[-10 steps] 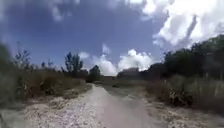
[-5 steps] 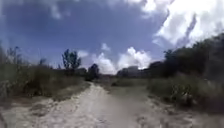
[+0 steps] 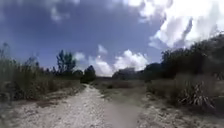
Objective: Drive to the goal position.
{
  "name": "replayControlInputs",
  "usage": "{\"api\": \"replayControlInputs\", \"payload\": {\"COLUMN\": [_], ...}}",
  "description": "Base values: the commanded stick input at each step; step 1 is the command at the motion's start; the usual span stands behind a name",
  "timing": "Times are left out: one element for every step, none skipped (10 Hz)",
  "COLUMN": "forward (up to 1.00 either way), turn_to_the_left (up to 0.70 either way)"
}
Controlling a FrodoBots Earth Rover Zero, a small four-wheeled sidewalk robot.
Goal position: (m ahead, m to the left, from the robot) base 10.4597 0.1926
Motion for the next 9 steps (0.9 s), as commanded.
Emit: {"api": "replayControlInputs", "payload": {"forward": [1.00, 1.00, 1.00, 1.00, 1.00, 1.00, 1.00, 1.00, 1.00], "turn_to_the_left": [0.00, 0.36, 0.40, 0.40, 0.40, 0.40, 0.40, 0.40, 0.40]}}
